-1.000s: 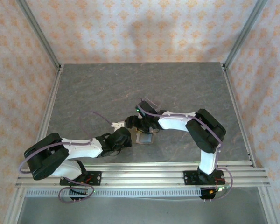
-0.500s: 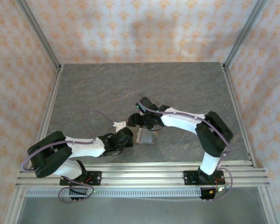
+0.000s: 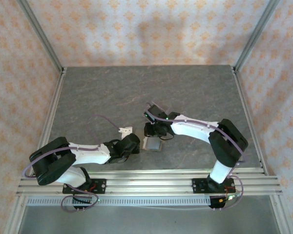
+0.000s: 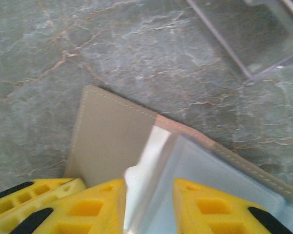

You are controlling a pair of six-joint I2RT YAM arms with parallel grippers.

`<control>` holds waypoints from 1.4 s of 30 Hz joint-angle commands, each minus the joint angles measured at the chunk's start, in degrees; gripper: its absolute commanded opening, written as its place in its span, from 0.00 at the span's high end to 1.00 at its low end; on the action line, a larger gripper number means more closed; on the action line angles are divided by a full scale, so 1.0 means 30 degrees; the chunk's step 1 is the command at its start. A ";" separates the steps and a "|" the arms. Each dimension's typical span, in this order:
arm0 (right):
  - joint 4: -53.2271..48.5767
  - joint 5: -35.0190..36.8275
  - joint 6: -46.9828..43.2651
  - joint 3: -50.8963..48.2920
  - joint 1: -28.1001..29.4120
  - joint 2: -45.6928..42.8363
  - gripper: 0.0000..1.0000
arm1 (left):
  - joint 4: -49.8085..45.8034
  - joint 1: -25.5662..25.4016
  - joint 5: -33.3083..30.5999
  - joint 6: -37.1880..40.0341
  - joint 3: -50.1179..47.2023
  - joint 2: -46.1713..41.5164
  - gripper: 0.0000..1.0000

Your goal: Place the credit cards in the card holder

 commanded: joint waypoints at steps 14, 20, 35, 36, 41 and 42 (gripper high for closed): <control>-0.2679 0.4629 -0.0041 -0.0270 0.1206 0.1268 0.59 | -0.2085 -0.0290 0.1138 -0.0183 -0.0944 0.0538 0.97; -0.3049 0.5915 0.0680 -0.0512 0.1677 0.1514 0.55 | -0.2140 -0.0293 0.1112 -0.0183 -0.1005 0.0376 0.96; -0.1984 0.5087 0.1291 -0.0941 0.1888 0.2187 0.63 | -0.2083 -0.0305 0.1117 -0.0232 -0.1210 0.0084 0.96; -0.1914 0.4980 0.1291 -0.0941 0.1931 0.2135 0.65 | -0.2106 -0.0293 0.1105 -0.0206 -0.1210 0.0055 0.96; -0.1978 0.5079 0.1306 -0.0856 0.1978 0.1640 0.73 | -0.2028 -0.0315 0.1143 -0.0197 -0.1180 0.0171 0.96; -0.2044 0.5174 0.1264 -0.0803 0.2031 0.1487 0.75 | -0.2001 -0.0312 0.1162 -0.0202 -0.1166 0.0200 0.96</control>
